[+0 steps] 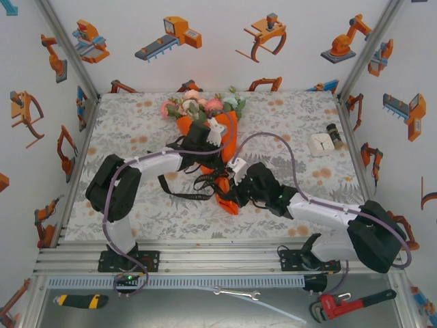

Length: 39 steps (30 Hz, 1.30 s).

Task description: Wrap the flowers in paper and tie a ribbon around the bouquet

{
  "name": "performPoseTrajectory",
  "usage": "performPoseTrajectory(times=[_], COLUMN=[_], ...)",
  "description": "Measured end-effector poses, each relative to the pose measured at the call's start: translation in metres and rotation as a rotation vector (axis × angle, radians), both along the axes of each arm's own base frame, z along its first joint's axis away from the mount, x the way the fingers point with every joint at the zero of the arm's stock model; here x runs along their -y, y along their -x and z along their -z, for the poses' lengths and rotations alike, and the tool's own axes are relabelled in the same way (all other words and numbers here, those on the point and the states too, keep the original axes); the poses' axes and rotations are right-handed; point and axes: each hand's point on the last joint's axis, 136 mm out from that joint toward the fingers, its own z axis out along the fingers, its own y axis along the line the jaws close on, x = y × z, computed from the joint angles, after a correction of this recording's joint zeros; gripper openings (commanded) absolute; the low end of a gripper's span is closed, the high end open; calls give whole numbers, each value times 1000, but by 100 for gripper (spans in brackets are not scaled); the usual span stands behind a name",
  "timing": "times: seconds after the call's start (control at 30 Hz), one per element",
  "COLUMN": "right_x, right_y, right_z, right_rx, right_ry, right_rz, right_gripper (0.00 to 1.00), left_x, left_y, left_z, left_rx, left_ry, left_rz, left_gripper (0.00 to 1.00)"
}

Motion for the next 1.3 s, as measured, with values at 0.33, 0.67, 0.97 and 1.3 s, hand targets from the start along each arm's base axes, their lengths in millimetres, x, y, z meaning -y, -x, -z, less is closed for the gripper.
performPoseTrajectory(times=[0.33,0.67,0.97,1.3], right_x=[0,1,1,1], right_y=[0,0,0,0], right_z=[0,1,1,1], right_rx=[0,1,3,5], right_ry=[0,1,3,4], right_rz=[0,1,0,-2], right_gripper=[0,0,0,0], left_x=[-64,-83,-30,-4], left_y=[-22,-19,-2,14], left_z=[1,-24,-93,-4], left_rx=[63,99,178,-36], left_ry=[6,-83,7,-83], left_rz=[-366,-390,-48,155], left_gripper=[7,37,39,45])
